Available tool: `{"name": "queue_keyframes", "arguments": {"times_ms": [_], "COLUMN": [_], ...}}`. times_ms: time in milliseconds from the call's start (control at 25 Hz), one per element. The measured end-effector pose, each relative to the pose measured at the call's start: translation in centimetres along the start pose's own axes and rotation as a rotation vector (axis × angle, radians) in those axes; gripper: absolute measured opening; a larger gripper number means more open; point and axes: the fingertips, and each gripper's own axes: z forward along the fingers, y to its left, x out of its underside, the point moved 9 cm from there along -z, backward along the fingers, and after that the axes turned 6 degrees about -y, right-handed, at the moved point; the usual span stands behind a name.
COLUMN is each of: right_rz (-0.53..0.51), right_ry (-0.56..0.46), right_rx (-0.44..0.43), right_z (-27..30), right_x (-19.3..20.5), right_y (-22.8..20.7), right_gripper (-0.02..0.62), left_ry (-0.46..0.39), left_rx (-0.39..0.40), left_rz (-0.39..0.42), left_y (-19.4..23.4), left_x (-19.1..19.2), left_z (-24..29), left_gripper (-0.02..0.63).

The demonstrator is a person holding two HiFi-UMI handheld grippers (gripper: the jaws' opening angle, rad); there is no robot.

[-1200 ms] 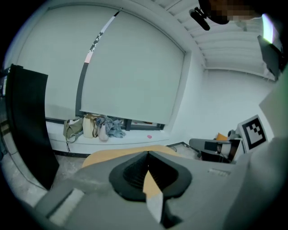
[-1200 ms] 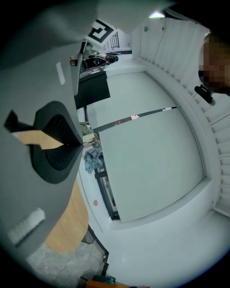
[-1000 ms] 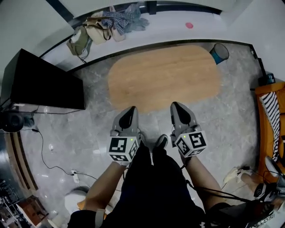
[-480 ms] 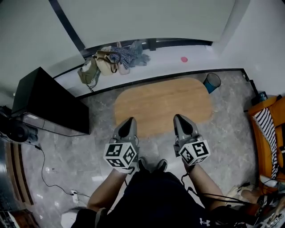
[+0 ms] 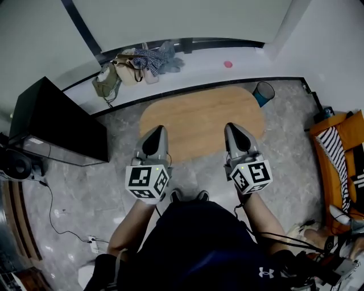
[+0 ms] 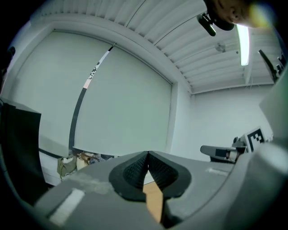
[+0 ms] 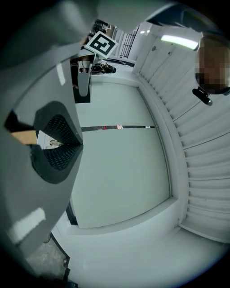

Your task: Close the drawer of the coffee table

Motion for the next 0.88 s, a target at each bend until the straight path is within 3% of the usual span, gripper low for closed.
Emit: {"name": "queue_keyframes", "arguments": {"times_ms": [280, 880], "right_rz": [-0.060, -0.091], "right_ry": [-0.013, 0.004], "right_rx": [-0.007, -0.005], "right_z": [0.6, 1.2], "right_x": [-0.1, 0.1], "right_y": [1.1, 1.8], "right_gripper": [0.000, 0.002], "left_ry": [-0.026, -0.019], "left_rx": [0.018, 0.031], "left_rz": [0.165, 0.203], "left_y": [0.2, 0.8], "left_x": [-0.9, -1.3], "left_z": [0.1, 0.7], "left_gripper": [0.003, 0.003]}}
